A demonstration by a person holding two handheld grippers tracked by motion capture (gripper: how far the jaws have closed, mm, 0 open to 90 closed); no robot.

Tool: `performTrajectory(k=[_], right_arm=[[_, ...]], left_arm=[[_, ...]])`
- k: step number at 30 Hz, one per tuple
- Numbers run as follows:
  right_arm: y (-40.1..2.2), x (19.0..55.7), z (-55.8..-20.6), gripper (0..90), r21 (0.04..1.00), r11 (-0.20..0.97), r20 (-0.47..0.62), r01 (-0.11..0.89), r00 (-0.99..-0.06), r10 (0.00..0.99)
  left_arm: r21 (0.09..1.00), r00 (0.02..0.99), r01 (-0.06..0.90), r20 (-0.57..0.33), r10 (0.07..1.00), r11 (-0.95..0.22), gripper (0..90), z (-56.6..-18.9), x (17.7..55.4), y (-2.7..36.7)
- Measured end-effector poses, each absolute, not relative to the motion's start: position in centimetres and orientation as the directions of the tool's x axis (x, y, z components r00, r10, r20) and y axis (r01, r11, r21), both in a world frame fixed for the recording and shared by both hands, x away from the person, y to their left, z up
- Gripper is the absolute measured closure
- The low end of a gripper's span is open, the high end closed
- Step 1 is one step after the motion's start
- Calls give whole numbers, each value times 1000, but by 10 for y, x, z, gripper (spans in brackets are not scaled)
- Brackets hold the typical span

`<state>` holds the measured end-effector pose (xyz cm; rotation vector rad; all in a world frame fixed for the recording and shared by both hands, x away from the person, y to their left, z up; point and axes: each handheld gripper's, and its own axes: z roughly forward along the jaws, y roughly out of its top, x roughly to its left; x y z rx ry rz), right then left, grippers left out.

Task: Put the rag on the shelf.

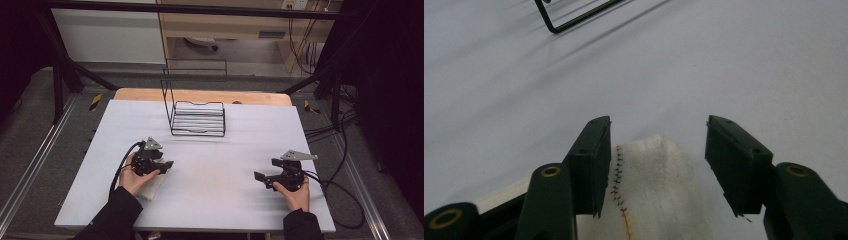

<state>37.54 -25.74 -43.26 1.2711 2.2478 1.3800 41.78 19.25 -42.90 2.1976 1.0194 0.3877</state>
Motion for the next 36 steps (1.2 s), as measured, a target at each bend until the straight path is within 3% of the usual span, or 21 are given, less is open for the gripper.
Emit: performTrajectory(k=[19, 25, 32, 36], right_arm=[[-257, 376, -433, 17, 807, 190, 243, 559, -607, 757], [-257, 376, -433, 16, 806, 190, 244, 561, -607, 756], [-257, 376, -433, 16, 805, 192, 244, 562, -608, 756], [-257, 376, -433, 16, 807, 192, 243, 559, -610, 755]], left_arm=[[648, 633, 585, 12, 774, -488, 653, -437, 422, 186], [633, 632, 574, 59, 772, -519, 774, -437, 422, 183], [642, 633, 580, 32, 773, -501, 817, -436, 424, 187], [668, 630, 592, -35, 775, -451, 826, -434, 424, 193]])
